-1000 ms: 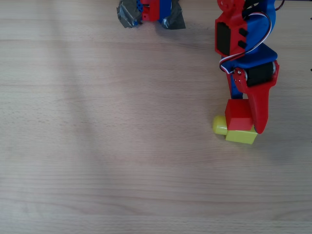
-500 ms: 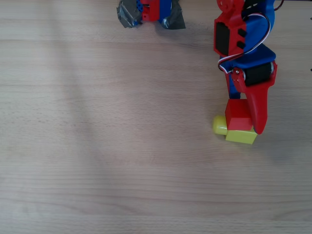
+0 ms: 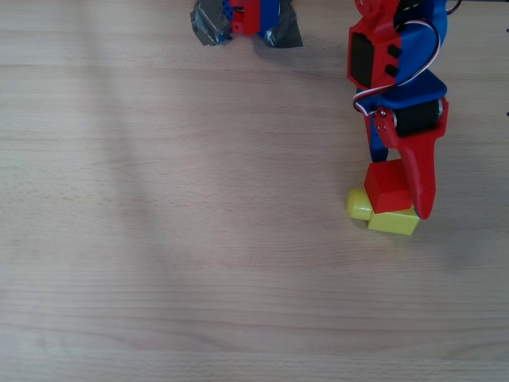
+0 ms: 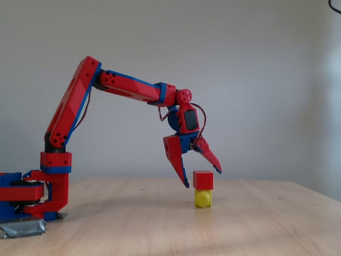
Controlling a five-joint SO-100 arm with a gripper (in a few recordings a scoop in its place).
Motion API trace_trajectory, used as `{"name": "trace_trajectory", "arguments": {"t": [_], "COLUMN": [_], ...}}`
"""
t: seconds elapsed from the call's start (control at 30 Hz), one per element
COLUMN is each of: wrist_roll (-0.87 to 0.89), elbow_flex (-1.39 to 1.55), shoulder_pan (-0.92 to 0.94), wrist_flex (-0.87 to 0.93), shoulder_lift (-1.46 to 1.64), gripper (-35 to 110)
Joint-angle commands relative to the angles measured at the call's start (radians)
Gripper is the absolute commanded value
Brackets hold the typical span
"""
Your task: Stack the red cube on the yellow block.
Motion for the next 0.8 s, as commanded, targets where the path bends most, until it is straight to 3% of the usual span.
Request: {"name": "trace_trajectory", "arguments": {"t": [0.0, 0.77], "wrist_roll": [0.02, 0.038], "elbow_flex": [-0.094, -0.106], "shoulder_pan": [-0.006, 0.028], "wrist_flex": [0.015, 0.046], "shoulder_lift": [0.147, 0.264], "gripper": [40, 40]}}
